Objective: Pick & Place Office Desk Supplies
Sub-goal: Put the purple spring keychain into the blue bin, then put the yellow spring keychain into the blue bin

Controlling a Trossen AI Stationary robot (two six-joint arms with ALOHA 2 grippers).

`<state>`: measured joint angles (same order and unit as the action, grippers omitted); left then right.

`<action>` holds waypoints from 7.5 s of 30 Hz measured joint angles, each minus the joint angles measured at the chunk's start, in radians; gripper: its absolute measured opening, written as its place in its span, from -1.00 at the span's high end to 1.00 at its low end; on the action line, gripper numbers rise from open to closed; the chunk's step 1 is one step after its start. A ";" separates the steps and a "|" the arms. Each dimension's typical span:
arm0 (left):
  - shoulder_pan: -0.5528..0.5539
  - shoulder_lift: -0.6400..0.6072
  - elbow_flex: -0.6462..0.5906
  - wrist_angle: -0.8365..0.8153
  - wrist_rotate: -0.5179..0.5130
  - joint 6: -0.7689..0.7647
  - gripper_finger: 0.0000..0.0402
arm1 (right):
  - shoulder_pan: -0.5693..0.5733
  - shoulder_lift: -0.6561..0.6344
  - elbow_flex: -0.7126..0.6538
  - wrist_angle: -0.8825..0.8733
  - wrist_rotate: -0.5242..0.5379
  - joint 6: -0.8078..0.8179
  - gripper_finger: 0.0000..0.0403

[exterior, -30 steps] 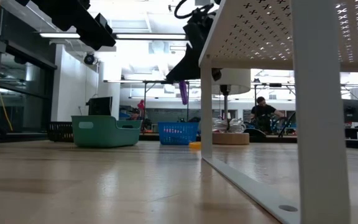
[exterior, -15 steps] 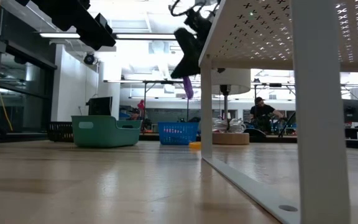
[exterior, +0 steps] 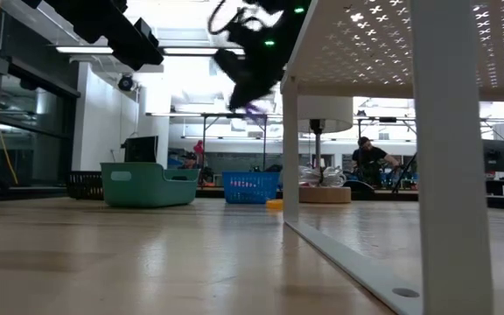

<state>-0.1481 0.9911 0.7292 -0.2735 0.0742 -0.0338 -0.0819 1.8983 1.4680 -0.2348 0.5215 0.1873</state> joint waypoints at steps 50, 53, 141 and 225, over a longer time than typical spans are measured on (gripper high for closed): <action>0.002 0.000 0.000 0.046 0.000 0.000 -0.03 | -0.181 0.155 0.087 -0.113 -0.259 0.149 0.76; 0.002 0.000 0.000 0.046 0.000 0.000 -0.03 | -0.181 0.155 0.087 -0.113 -0.259 0.149 0.76; 0.002 0.000 0.000 0.054 0.000 0.000 -0.03 | -0.031 0.203 0.086 -0.503 -0.262 0.580 0.75; 0.002 0.000 0.000 0.084 0.000 0.000 -0.03 | -0.034 0.219 0.085 -0.597 -0.311 0.553 0.27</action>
<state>-0.1460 0.9909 0.7296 -0.1893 0.0742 -0.0338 -0.1154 2.1174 1.5531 -0.8315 0.2109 0.7399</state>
